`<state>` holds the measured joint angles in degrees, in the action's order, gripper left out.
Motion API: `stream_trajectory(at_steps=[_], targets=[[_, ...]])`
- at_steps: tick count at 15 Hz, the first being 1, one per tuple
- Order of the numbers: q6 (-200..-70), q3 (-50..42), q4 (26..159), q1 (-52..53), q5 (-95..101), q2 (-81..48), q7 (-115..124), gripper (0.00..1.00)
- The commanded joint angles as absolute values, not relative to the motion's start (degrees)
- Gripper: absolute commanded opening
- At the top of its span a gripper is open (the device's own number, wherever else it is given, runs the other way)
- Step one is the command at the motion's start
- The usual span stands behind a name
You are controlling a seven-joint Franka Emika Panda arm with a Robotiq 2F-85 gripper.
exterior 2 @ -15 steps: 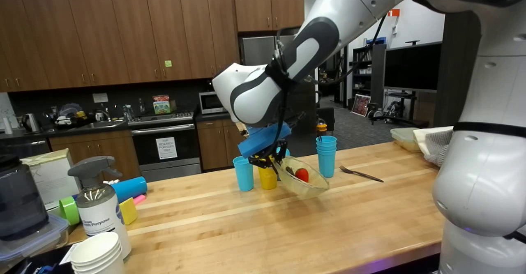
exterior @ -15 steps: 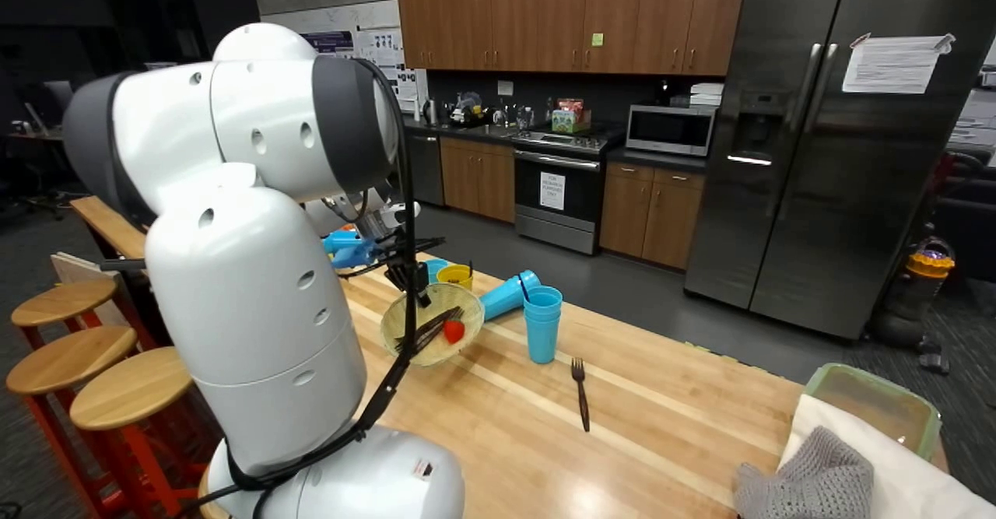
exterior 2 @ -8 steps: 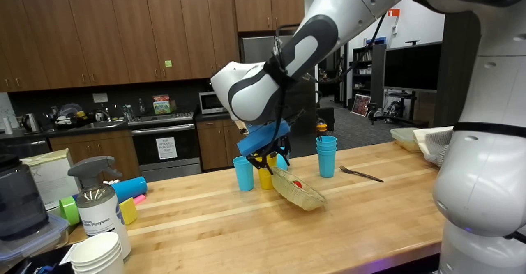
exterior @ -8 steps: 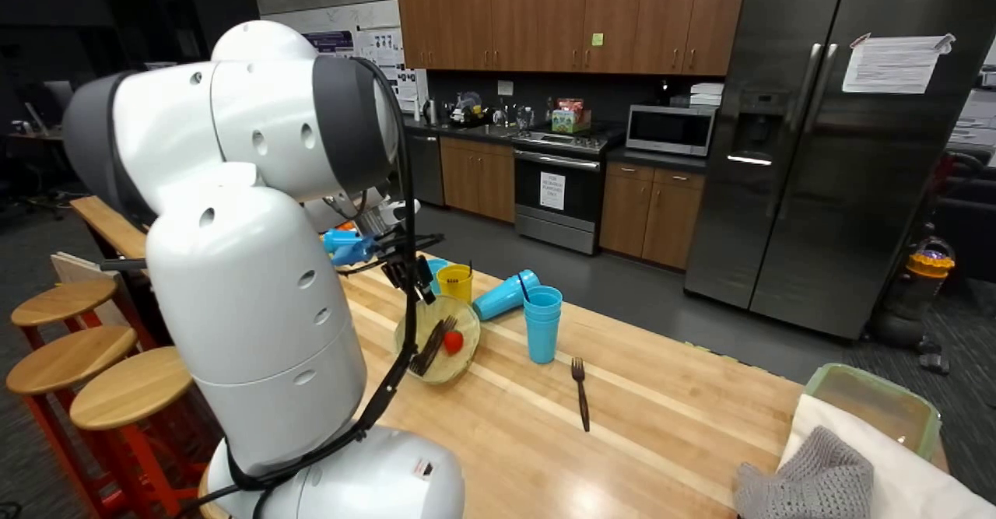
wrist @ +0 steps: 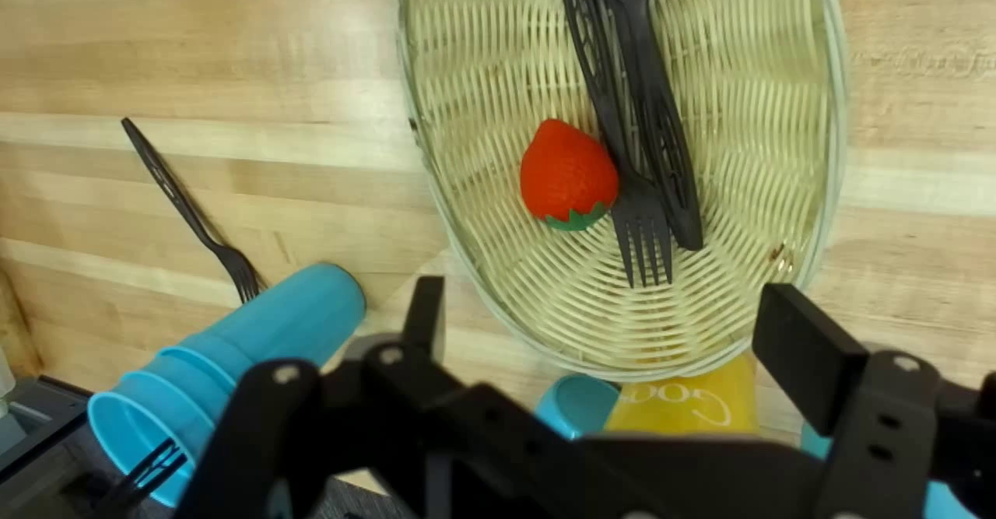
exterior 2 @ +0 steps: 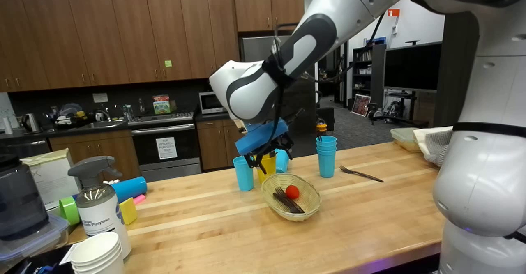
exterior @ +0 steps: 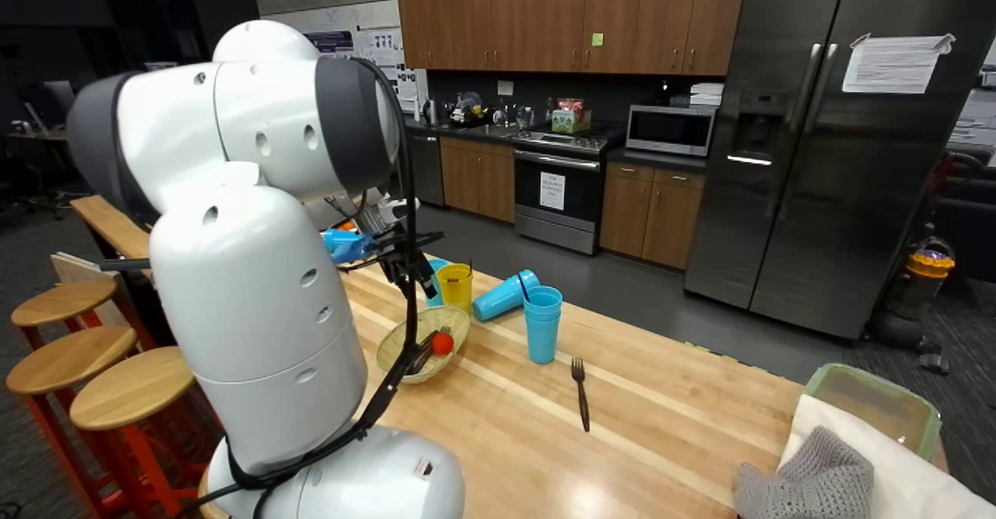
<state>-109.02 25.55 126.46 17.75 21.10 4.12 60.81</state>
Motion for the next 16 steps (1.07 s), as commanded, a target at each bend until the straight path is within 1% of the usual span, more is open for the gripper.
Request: stream_trajectory(at_steps=[1,3,4,8,16], targets=[[-110.27,24.87,125.9,18.63,22.49,3.57,66.91,1.0],[-112.8,25.0,126.5,18.53,24.86,3.64,73.82,1.0],[-111.28,24.61,126.37,18.77,22.8,3.76,68.8,1.0],[-112.26,24.61,126.42,18.9,23.91,3.51,72.65,1.0],[-111.96,24.56,126.52,19.21,23.47,3.0,71.08,1.0]])
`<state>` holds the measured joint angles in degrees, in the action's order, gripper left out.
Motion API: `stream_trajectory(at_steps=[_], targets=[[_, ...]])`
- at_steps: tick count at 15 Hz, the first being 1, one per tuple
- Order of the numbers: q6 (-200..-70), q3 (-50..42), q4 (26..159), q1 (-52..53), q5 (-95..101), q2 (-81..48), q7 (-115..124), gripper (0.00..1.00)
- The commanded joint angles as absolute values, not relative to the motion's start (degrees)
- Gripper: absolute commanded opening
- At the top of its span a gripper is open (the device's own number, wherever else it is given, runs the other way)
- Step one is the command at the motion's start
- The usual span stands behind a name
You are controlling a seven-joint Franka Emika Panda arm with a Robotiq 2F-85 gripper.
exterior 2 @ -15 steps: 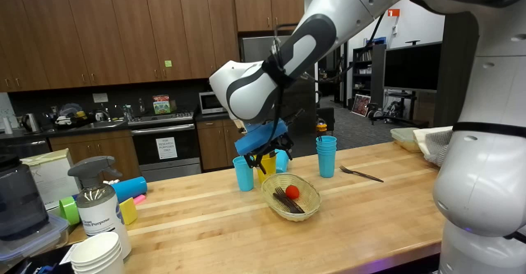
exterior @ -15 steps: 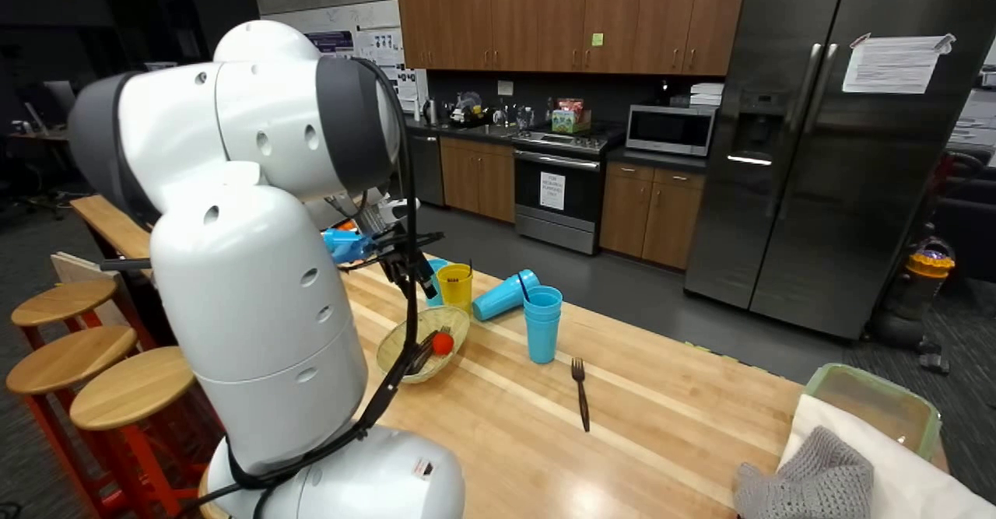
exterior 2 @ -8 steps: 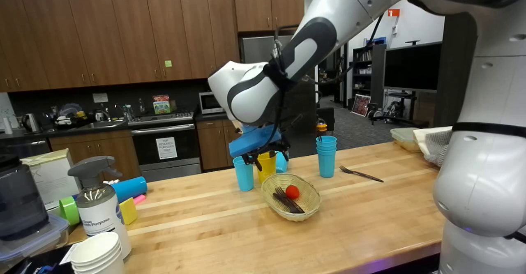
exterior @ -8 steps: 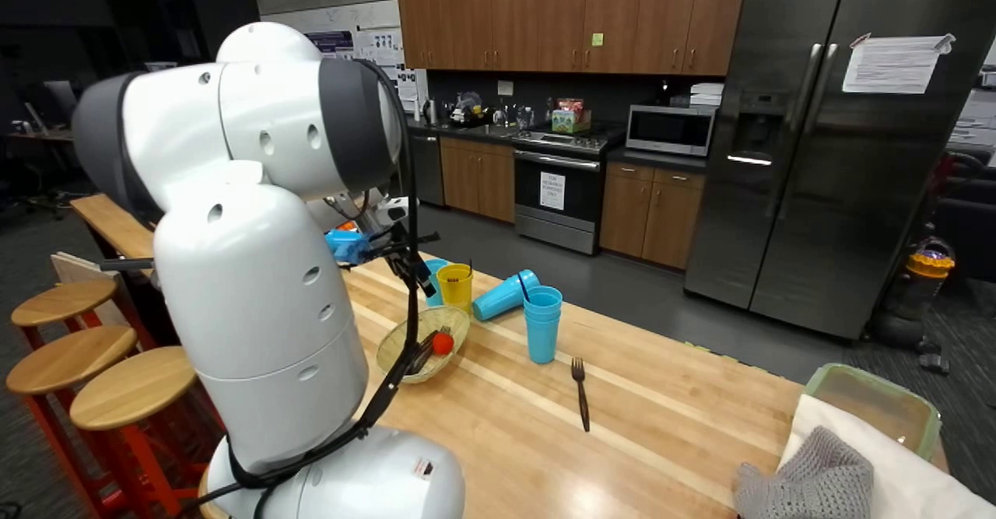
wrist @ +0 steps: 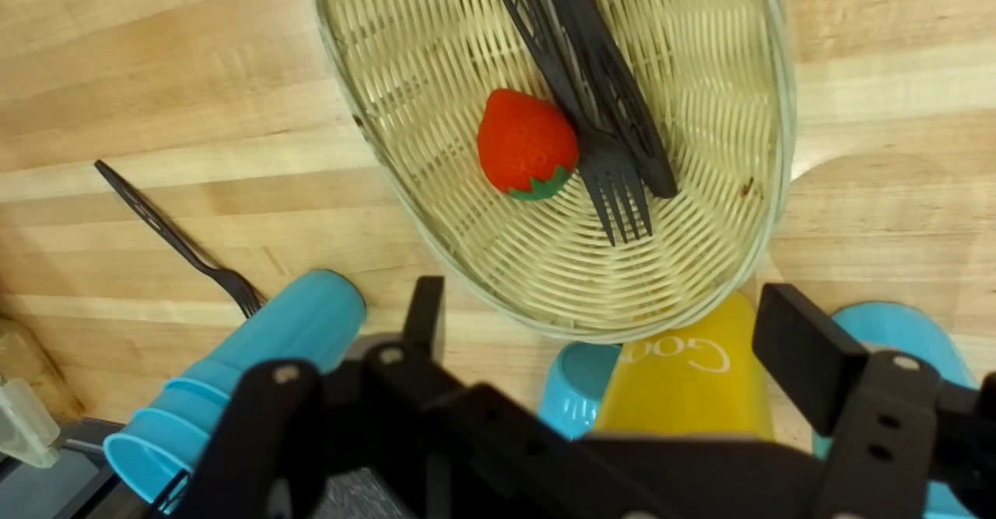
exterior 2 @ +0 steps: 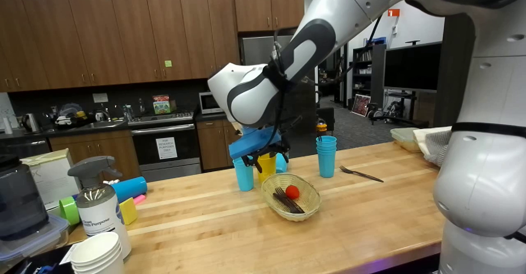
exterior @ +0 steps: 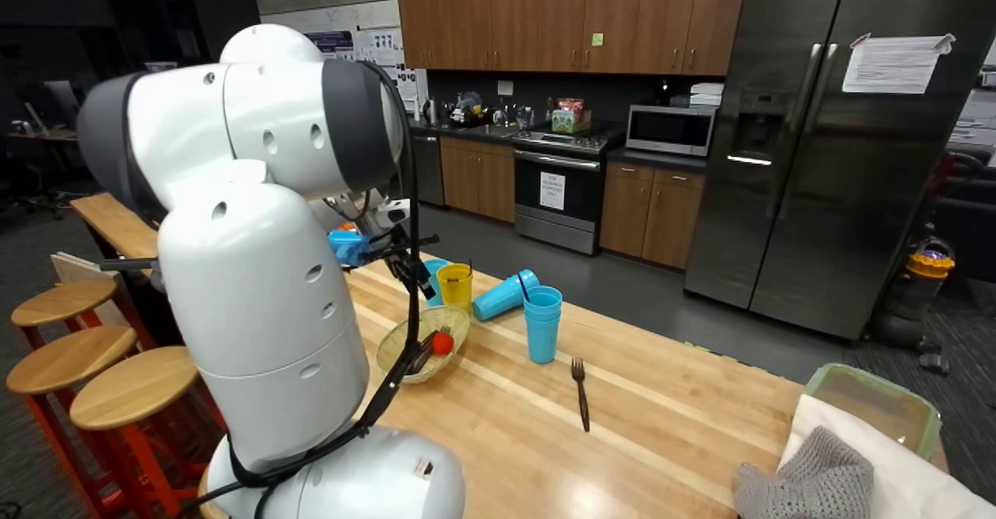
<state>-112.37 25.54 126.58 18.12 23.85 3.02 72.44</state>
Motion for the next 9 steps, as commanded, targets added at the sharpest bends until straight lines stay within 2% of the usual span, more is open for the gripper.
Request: stream_trajectory(at_steps=[1,9], targets=[[-111.91,24.52,126.45,19.29,23.01,2.86,70.7,1.0],[-107.75,24.39,125.16,19.91,17.44,2.08,70.06,1.0]])
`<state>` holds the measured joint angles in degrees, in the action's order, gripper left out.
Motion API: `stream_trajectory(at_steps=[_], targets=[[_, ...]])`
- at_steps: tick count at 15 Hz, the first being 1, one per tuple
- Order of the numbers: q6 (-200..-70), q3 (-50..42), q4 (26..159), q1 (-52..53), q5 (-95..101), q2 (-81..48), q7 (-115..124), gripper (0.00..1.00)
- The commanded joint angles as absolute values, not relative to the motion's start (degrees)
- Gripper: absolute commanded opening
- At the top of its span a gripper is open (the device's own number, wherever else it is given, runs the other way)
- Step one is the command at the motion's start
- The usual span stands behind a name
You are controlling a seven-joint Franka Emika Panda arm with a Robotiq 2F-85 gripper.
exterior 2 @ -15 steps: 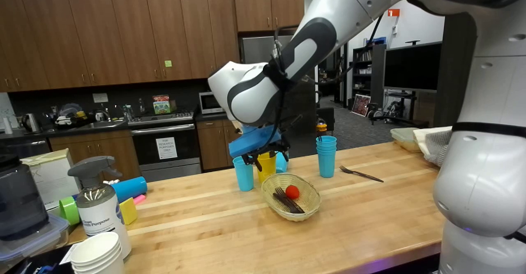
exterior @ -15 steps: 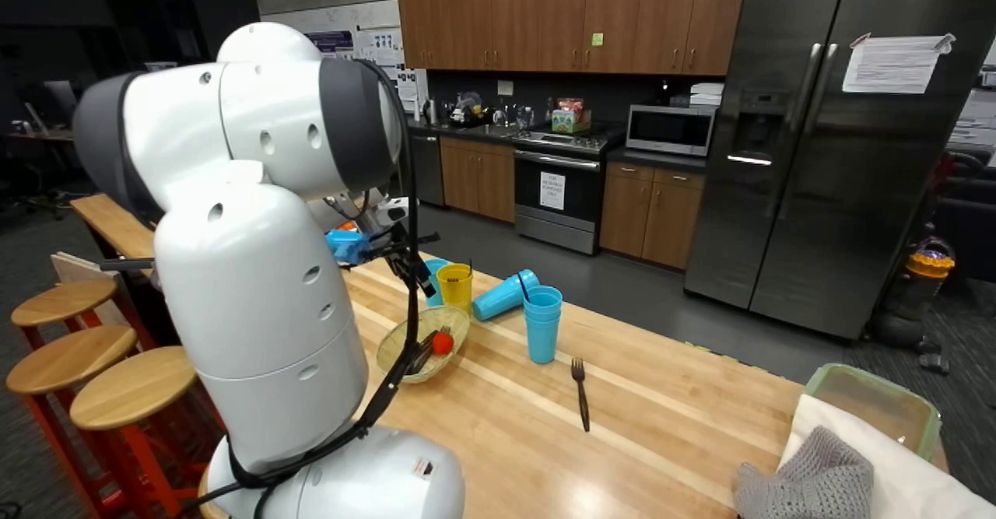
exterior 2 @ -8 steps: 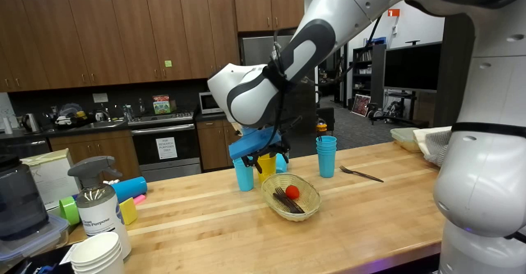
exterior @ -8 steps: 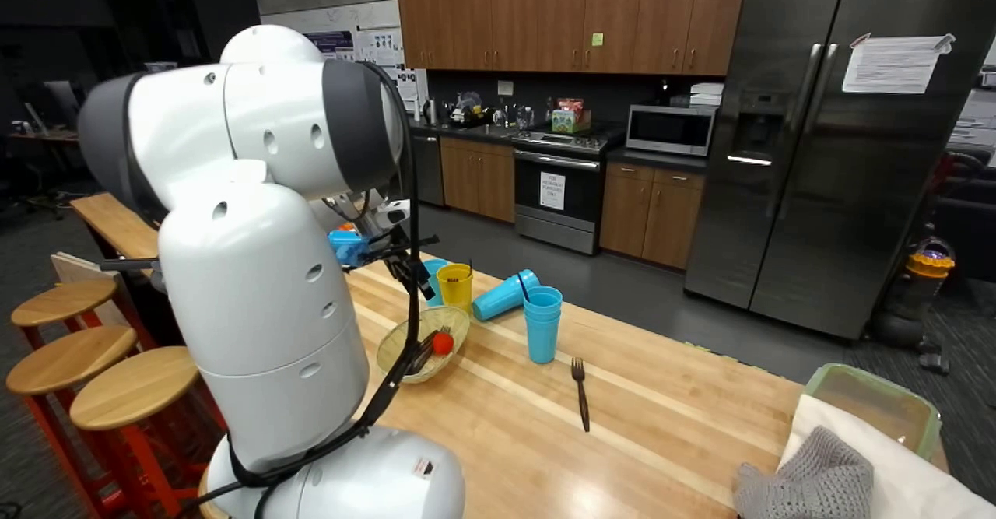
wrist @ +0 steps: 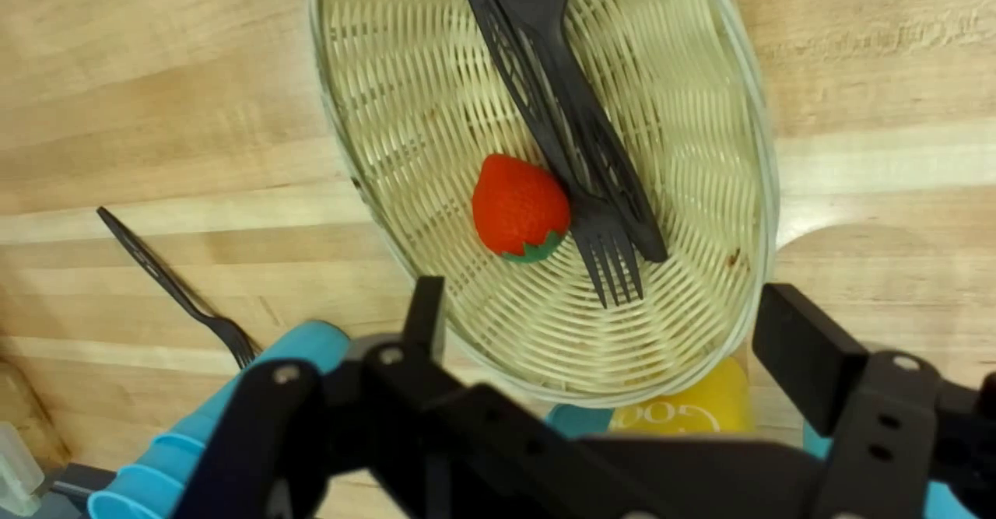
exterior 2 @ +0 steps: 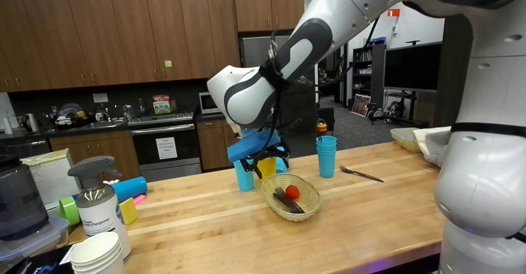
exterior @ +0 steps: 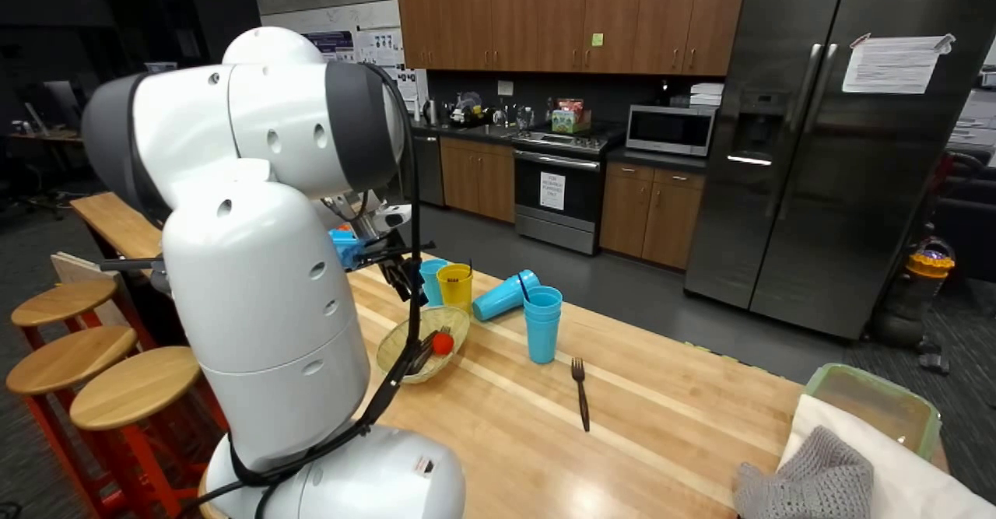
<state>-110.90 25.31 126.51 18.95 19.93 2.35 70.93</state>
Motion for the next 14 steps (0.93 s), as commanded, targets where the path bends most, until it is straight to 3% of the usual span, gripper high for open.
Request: stream_trajectory(at_steps=[1,5,6,14], targets=[[-106.69,24.41,124.95,19.94,16.77,2.01,70.28,1.0],[-106.17,24.3,124.3,19.84,15.54,1.71,72.43,1.0],[-111.97,21.7,136.73,17.79,14.07,11.11,68.0,1.0],[-123.25,13.67,152.71,10.2,17.7,18.78,60.41,1.0]])
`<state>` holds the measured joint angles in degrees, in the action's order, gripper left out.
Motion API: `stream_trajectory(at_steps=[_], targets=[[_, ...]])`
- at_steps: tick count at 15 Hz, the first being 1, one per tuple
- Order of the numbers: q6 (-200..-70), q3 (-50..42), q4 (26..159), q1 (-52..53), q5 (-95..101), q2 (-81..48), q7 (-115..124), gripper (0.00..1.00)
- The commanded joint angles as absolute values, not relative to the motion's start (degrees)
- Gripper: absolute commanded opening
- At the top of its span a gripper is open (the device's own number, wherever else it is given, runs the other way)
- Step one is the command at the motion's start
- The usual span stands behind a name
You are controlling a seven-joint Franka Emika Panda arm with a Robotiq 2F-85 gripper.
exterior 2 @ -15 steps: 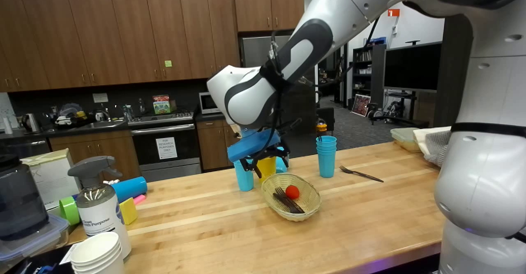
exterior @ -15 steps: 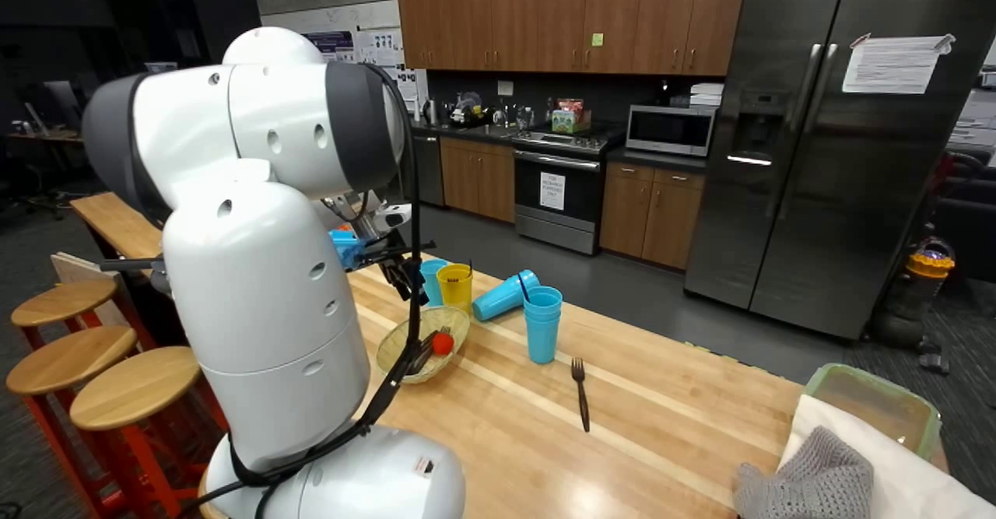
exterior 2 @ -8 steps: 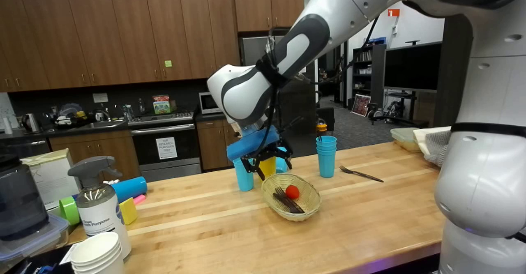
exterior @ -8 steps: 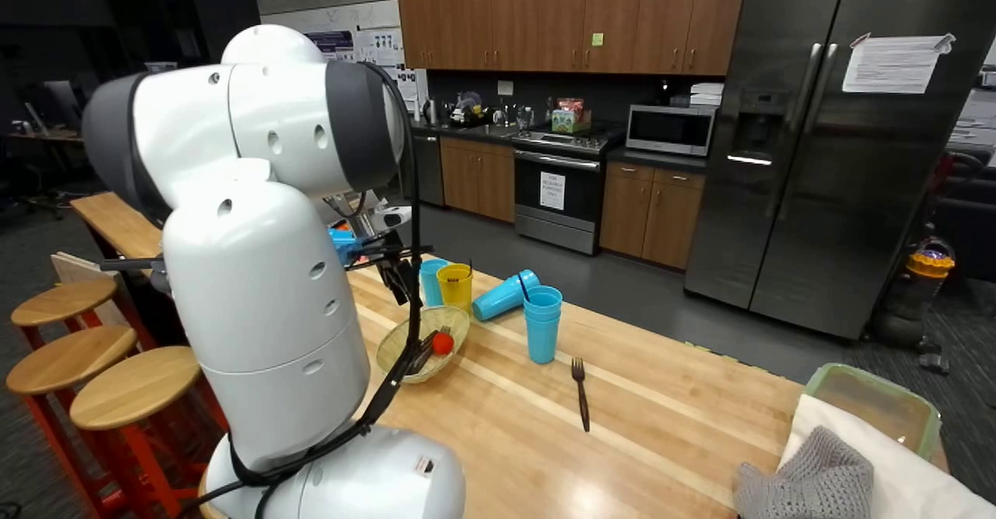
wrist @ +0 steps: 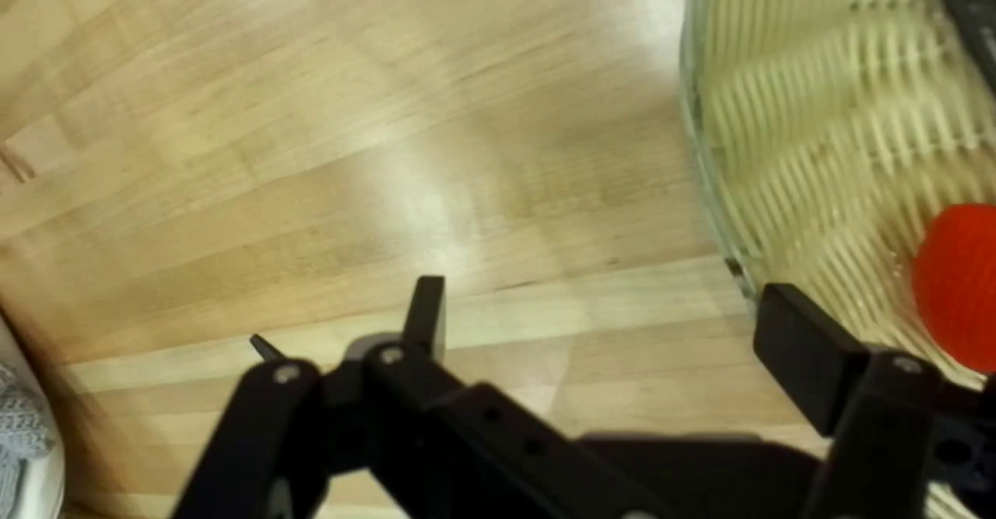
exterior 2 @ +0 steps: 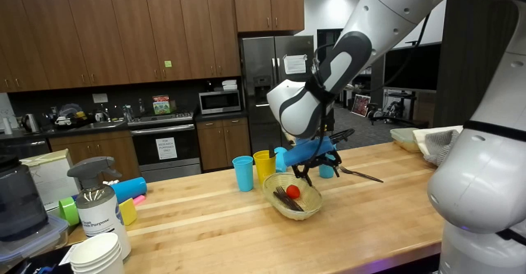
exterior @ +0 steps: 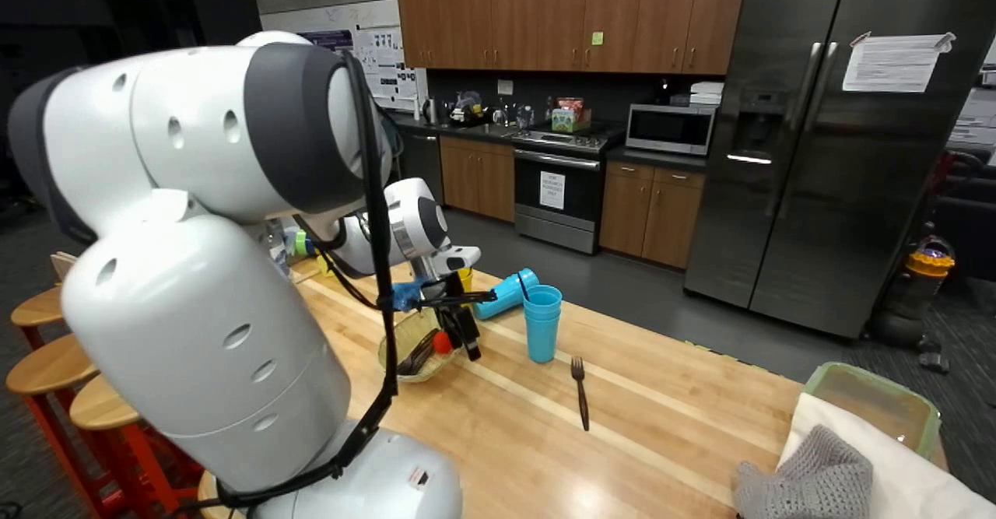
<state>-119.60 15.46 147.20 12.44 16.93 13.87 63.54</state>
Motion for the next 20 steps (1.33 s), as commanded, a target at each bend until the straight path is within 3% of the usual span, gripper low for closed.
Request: stream_trajectory(at_steps=[1,13,14,20], targets=[[-124.18,13.15,153.86,9.22,17.99,19.44,59.69,1.0],[-125.65,13.18,159.41,6.81,17.02,31.06,55.2,1.0],[-125.68,14.24,156.9,5.66,17.15,25.13,57.36,1.0],[-125.37,14.59,158.08,5.77,16.63,29.76,55.47,1.0]])
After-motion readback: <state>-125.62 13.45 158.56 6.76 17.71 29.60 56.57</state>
